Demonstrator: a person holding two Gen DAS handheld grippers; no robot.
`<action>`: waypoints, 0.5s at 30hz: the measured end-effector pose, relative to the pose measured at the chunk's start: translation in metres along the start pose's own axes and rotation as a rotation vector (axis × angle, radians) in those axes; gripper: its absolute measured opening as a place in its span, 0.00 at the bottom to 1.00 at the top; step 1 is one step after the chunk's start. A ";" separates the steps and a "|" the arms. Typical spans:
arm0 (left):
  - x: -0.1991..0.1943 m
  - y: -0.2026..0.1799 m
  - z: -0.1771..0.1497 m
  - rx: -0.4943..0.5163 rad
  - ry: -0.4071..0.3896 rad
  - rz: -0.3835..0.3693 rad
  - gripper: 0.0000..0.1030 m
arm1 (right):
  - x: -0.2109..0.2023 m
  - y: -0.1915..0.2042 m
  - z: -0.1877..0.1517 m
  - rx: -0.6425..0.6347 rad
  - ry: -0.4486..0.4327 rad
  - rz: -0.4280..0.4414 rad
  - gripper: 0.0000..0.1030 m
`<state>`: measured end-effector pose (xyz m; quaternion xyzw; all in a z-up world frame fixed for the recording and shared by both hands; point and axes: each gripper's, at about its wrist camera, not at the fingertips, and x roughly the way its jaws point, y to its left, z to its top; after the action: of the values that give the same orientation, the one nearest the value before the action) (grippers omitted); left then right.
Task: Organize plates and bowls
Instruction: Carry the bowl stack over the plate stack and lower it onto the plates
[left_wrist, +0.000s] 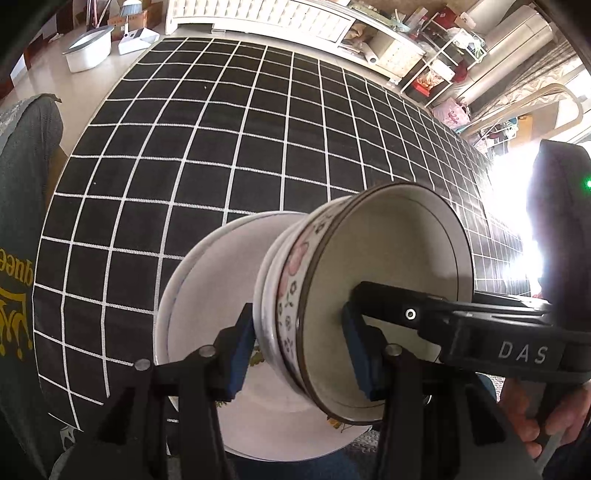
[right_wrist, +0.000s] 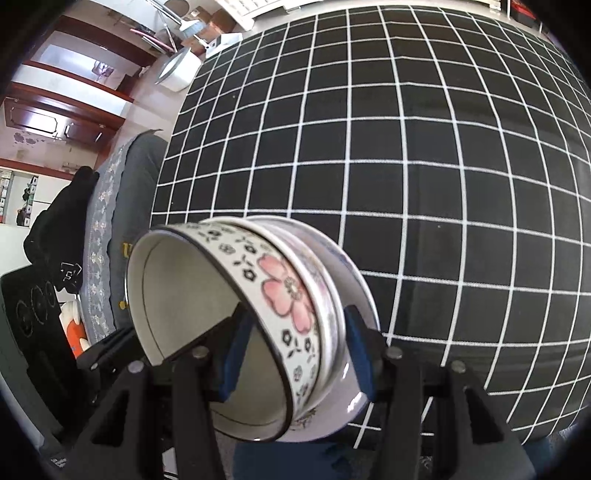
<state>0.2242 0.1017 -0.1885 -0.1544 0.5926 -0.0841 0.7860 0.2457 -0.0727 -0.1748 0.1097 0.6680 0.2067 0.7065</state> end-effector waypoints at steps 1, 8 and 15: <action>-0.001 0.001 0.000 -0.002 -0.004 -0.003 0.42 | 0.001 -0.002 0.000 0.004 -0.001 0.007 0.53; -0.002 0.006 0.000 0.006 -0.012 -0.003 0.40 | 0.003 -0.005 0.001 0.011 0.003 0.032 0.54; -0.005 0.007 -0.002 -0.007 -0.022 -0.021 0.40 | -0.003 -0.008 -0.002 -0.004 -0.025 0.014 0.54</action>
<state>0.2204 0.1090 -0.1868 -0.1644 0.5825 -0.0886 0.7911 0.2445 -0.0812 -0.1759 0.1155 0.6579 0.2116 0.7135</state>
